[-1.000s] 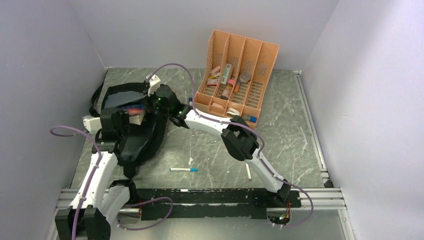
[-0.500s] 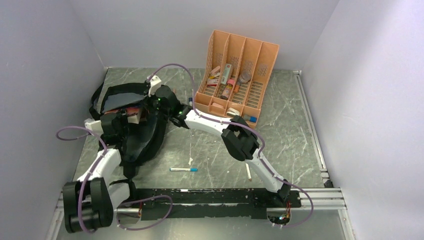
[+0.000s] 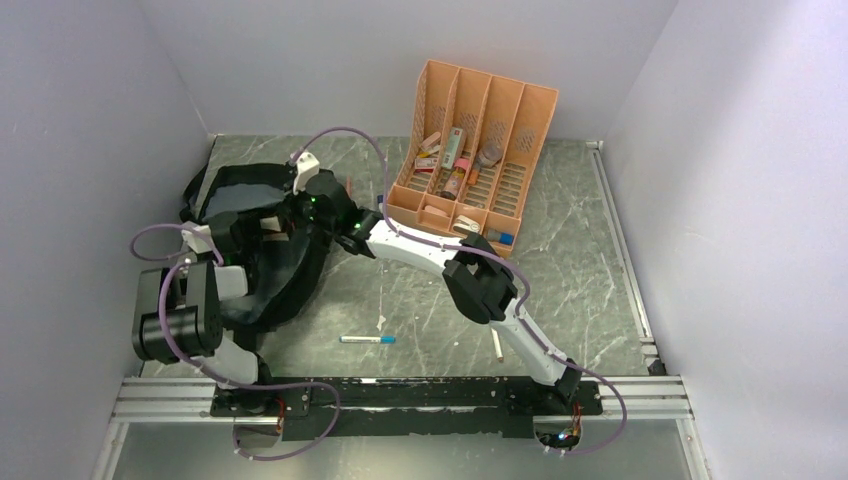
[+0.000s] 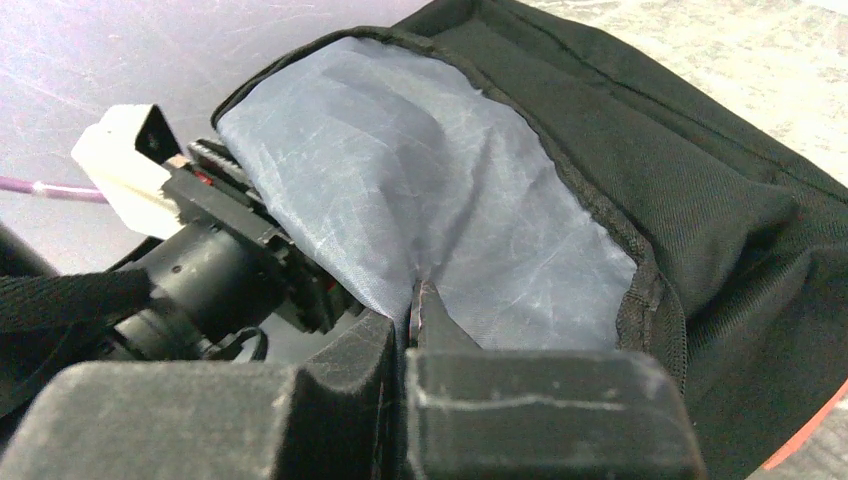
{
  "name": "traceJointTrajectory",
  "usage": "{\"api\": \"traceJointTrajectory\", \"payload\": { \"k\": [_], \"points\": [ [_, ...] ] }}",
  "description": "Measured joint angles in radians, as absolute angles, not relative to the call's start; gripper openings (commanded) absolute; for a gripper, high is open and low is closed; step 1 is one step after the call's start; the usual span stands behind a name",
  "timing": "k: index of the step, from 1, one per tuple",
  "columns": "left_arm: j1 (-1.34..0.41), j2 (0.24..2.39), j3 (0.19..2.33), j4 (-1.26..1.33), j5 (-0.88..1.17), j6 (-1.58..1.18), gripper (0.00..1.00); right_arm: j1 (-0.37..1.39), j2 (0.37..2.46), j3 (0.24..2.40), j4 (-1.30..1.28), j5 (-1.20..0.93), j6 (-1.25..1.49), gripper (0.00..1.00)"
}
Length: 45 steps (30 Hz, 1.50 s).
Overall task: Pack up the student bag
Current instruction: Place the book in the student bag.
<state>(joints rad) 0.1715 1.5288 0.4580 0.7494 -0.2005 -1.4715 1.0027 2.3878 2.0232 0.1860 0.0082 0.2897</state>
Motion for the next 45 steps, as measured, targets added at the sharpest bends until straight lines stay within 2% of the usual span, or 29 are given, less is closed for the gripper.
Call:
{"api": "traceJointTrajectory", "payload": {
  "k": [6,10,15,20,27,29,36,45],
  "points": [
    [0.168,1.625,0.512,0.803,-0.173,-1.454,0.05,1.004,2.388,2.023,0.175,0.006,0.302,0.0],
    [0.166,1.652,0.55,0.791,-0.154,-1.427,0.24,1.003,2.388,2.023,0.172,0.008,0.306,0.0],
    [0.167,1.635,0.566,0.739,-0.144,-1.4,0.39,1.003,2.388,2.024,0.166,0.012,0.305,0.0],
    [0.167,1.554,0.577,0.595,-0.126,-1.376,0.63,1.003,2.388,2.025,0.167,0.012,0.302,0.0],
    [0.183,1.411,0.606,0.303,-0.115,-1.355,0.79,1.0,2.389,2.031,0.164,0.009,0.303,0.0],
    [0.189,1.364,0.617,0.215,-0.116,-1.344,0.8,0.999,2.392,2.038,0.156,0.006,0.303,0.01],
    [0.196,1.133,0.644,-0.057,-0.148,-1.294,0.79,0.995,2.413,2.059,0.145,-0.022,0.291,0.13],
    [0.196,0.926,0.775,-0.479,-0.303,-1.05,0.74,0.998,2.415,2.003,0.149,-0.086,0.186,0.29]
  ]
}}
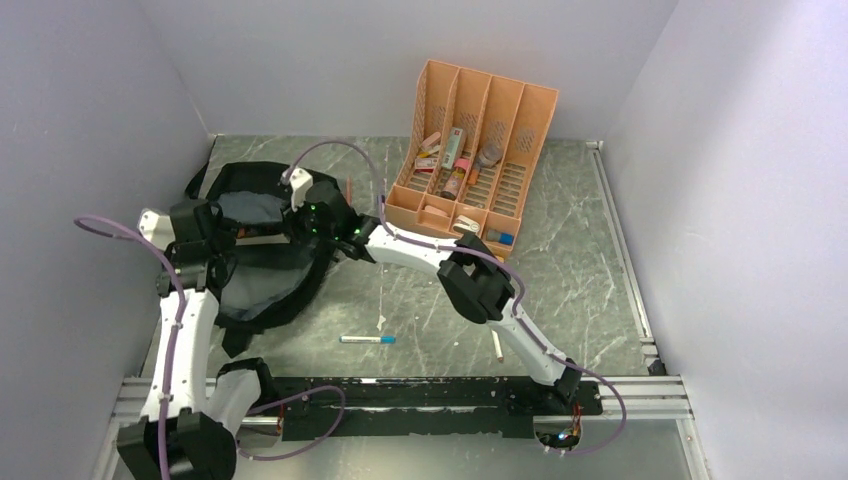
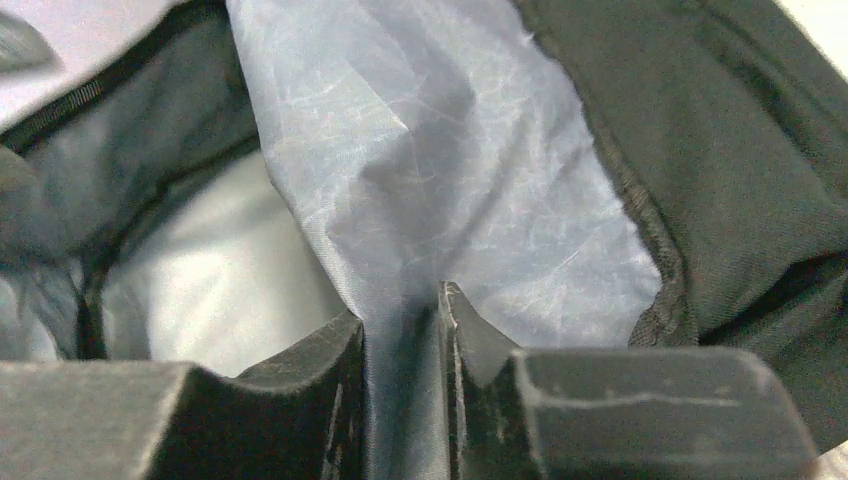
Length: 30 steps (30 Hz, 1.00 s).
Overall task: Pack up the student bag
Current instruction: Place the book in the student bag.
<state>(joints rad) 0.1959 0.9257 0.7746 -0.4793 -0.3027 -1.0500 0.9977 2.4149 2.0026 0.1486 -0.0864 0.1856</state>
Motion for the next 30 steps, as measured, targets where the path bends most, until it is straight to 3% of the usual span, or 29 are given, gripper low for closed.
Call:
{"api": "traceJointTrajectory", "payload": {
  "k": [3,13,22,30],
  "points": [
    [0.196,0.888,0.807,-0.579,-0.364,-0.982,0.74,0.999,2.408,1.952,0.152,-0.121,0.129,0.31],
    [0.176,0.862,0.883,-0.844,-0.549,-0.876,0.76,0.986,2.266,1.736,0.144,-0.141,0.03,0.64],
    [0.16,0.854,0.929,-0.862,-0.582,-0.781,0.75,0.863,2.124,1.651,0.261,-0.318,0.252,0.65],
    [0.16,0.921,1.164,-0.875,-0.516,-0.72,0.74,0.786,2.33,2.011,0.149,-0.354,0.435,0.66]
  ]
}}
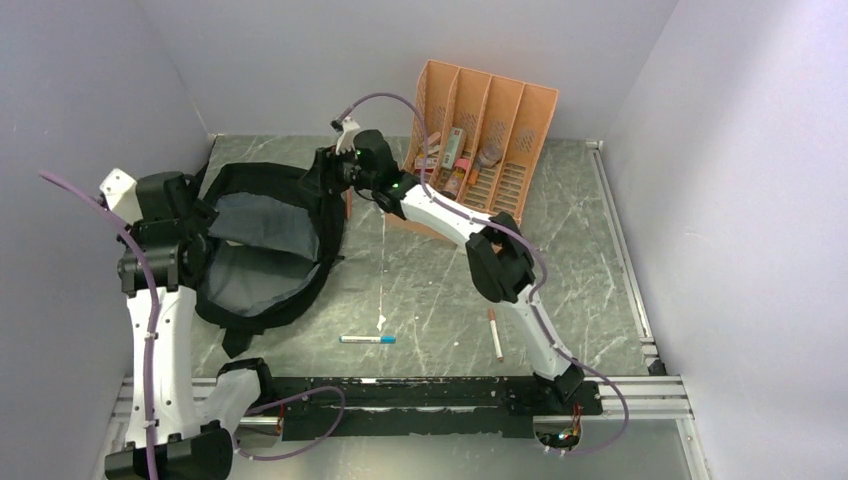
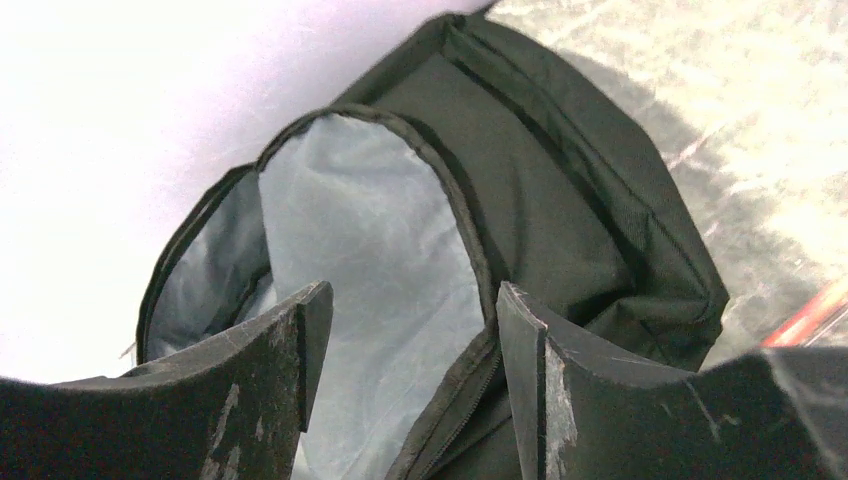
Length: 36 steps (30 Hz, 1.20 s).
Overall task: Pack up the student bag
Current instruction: Place the book in the student bag, then adjust the student bag at the center of the board.
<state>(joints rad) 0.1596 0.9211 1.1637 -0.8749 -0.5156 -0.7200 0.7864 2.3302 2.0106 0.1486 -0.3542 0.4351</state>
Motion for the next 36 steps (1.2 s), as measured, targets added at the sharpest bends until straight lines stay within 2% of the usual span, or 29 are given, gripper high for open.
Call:
{"api": "traceJointTrajectory", "payload": {
  "k": [5,14,30,36],
  "points": [
    [0.16,0.922,1.209,-0.849,-0.454,-0.688,0.74,0.78,2.453,2.122,0.081,-0.412,0.525,0.66],
    [0.157,0.944,1.137,-0.826,-0.358,-0.65,0.74,0.799,2.583,2.219,0.06,-0.504,0.606,0.66],
    [0.153,0.95,1.131,-0.811,-0.327,-0.632,0.73,0.81,2.617,2.275,-0.038,-0.392,0.563,0.66],
    [0.148,0.95,1.119,-0.796,-0.326,-0.63,0.73,0.819,2.617,2.279,-0.053,-0.397,0.548,0.57]
  ]
}}
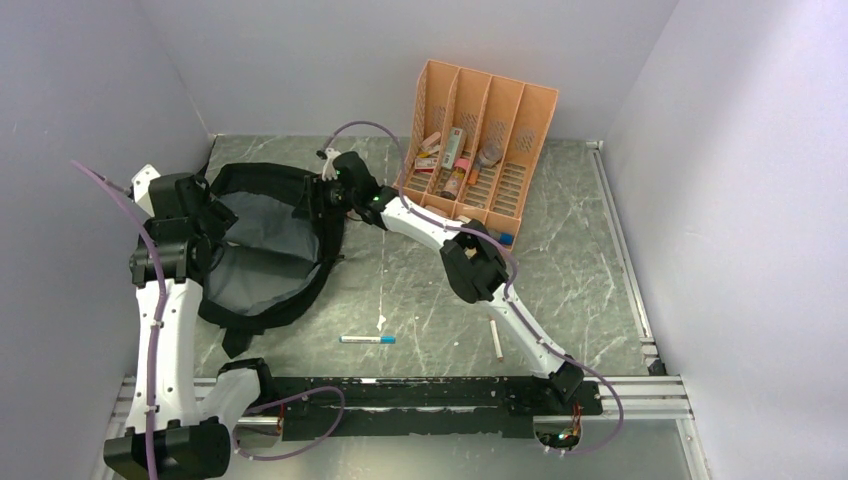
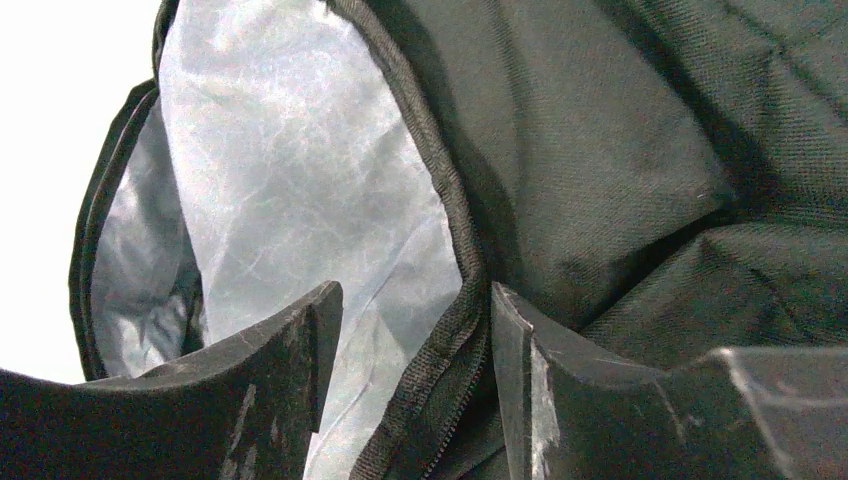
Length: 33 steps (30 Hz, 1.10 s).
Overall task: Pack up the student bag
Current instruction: Adjust the student bag at the center of the board.
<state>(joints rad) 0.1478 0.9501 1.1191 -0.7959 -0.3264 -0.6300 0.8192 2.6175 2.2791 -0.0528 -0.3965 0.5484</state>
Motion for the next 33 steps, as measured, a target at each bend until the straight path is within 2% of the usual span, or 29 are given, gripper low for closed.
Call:
{"api": "traceJointTrajectory", "payload": {
  "k": [3,10,13,28,31,33],
  "points": [
    [0.147,0.95,1.114,-0.796,-0.326,-0.628,0.73,0.82,2.617,2.271,-0.043,-0.44,0.555,0.49],
    [0.145,0.95,1.113,-0.793,-0.317,-0.627,0.73,0.819,2.615,2.226,0.011,-0.525,0.577,0.2],
    [0.144,0.95,1.113,-0.793,-0.316,-0.627,0.73,0.818,2.595,2.149,0.07,-0.543,0.576,0.13],
    [0.142,0.948,1.113,-0.796,-0.327,-0.628,0.73,0.922,2.321,1.848,0.216,-0.608,0.306,0.08],
    [0.142,0.946,1.113,-0.799,-0.337,-0.628,0.73,0.949,2.277,1.793,0.229,-0.627,0.247,0.18],
    [0.142,0.944,1.114,-0.799,-0.34,-0.628,0.73,0.961,2.251,1.751,0.228,-0.644,0.209,0.29]
  ]
}}
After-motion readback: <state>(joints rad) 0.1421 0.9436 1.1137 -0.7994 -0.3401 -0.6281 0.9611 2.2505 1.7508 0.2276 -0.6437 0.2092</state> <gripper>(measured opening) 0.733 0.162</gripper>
